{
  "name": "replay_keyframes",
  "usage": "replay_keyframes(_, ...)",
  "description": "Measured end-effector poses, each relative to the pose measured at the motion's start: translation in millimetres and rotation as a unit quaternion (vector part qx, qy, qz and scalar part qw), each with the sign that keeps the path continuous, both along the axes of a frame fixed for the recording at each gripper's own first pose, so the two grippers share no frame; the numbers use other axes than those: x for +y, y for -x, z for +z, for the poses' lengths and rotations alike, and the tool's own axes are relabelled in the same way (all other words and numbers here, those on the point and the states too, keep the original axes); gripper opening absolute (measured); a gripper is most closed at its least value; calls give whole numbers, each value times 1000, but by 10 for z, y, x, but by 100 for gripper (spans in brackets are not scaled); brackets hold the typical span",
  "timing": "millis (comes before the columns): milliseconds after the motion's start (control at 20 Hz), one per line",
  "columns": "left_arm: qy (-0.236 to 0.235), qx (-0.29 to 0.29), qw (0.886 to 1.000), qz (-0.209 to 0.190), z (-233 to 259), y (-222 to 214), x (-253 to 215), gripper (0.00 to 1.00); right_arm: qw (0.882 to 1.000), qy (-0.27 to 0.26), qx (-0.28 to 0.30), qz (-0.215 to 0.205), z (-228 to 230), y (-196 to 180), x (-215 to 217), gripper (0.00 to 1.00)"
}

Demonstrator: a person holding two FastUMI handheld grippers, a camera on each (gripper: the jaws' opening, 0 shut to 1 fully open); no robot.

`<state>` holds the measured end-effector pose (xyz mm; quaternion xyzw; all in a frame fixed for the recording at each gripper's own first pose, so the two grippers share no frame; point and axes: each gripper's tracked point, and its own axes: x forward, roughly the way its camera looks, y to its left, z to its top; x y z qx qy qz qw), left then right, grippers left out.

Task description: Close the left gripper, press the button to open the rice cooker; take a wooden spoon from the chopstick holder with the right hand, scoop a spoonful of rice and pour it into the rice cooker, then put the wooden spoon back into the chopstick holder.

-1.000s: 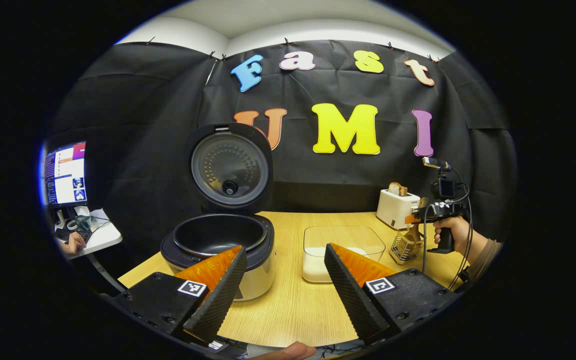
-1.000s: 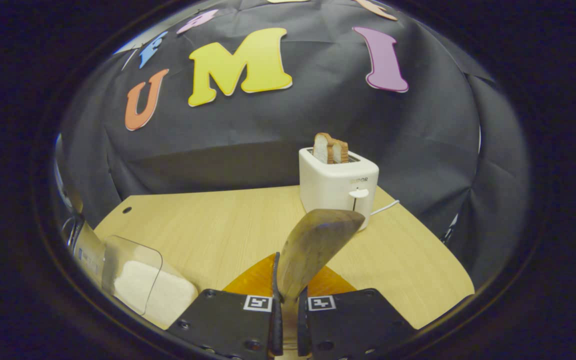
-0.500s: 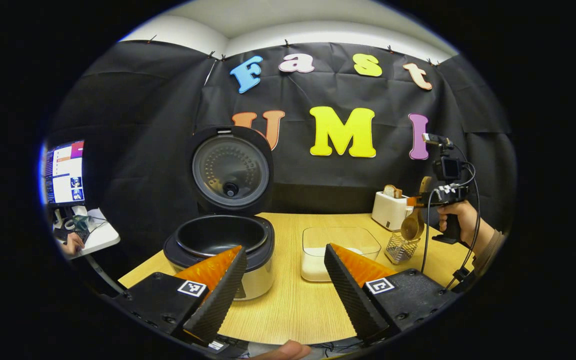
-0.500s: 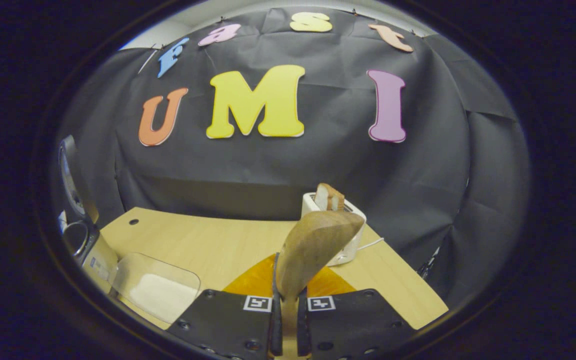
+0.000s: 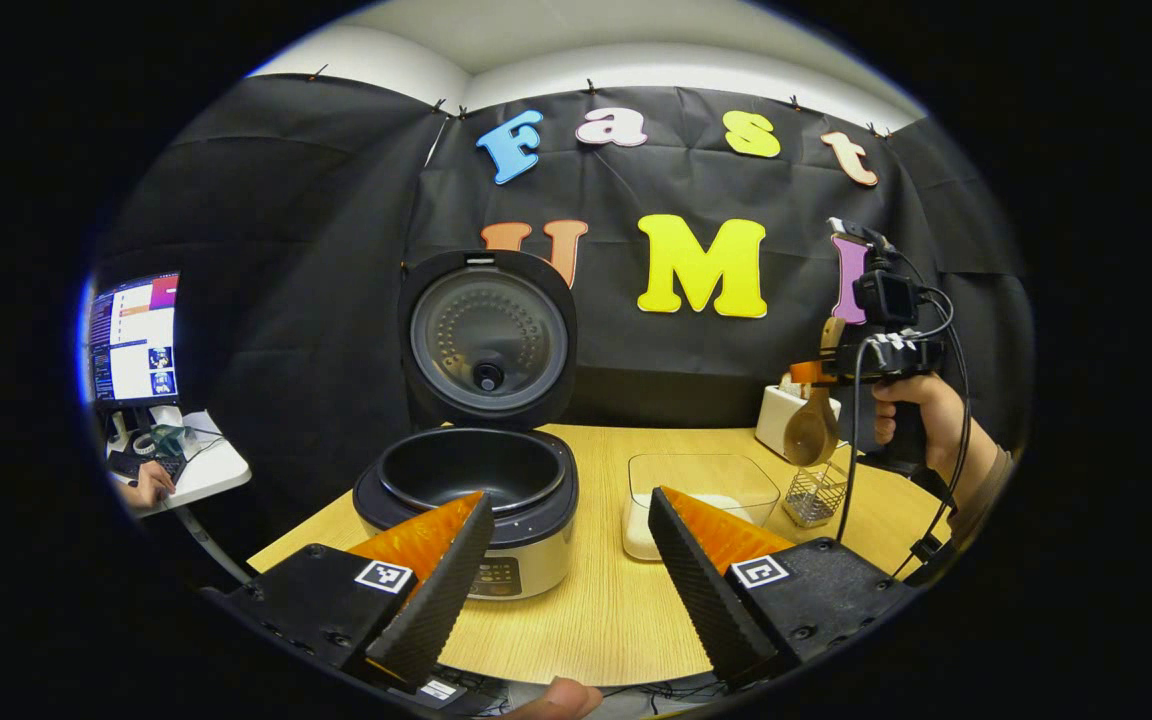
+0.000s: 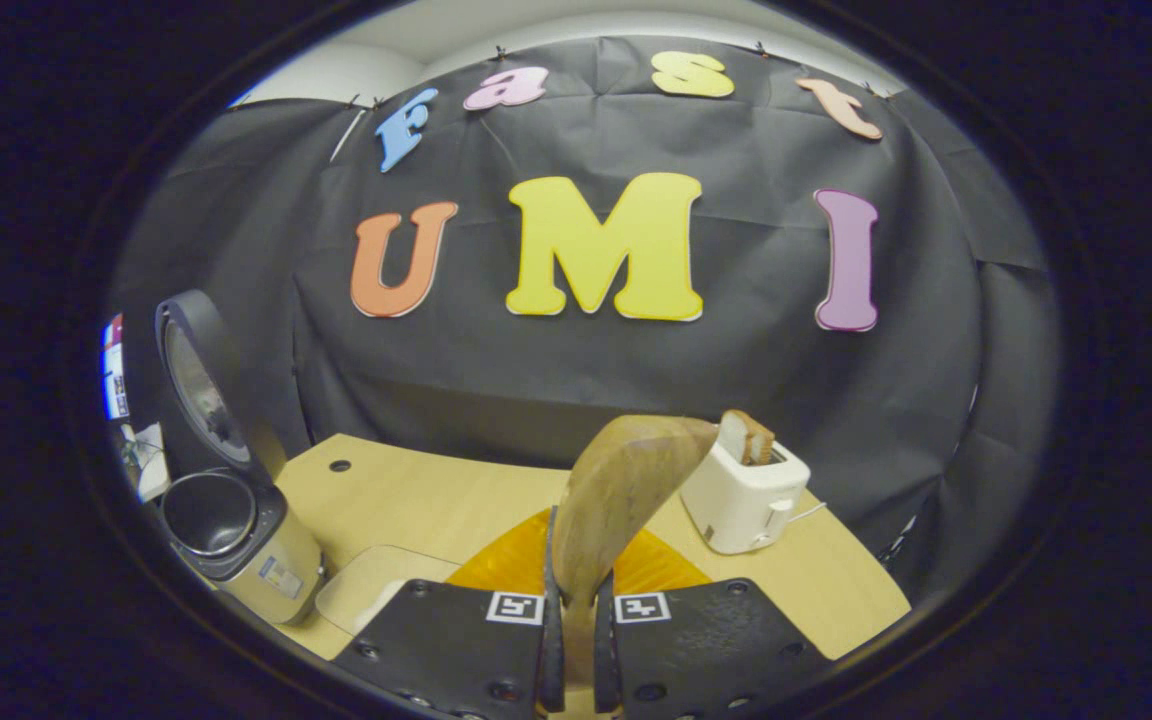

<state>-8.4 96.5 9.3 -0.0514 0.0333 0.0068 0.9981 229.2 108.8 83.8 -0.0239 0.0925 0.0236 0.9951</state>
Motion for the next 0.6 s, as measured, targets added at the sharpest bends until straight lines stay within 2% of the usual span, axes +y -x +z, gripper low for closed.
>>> replay_keyframes(400,-21,4,1000,9,-43,-18,54,100,999,-4,39,24,-553,-281,671,11)
replay_keyframes(600,-2,5,1000,11,-57,-39,99,100,998,56,40,15,-838,-417,723,11)
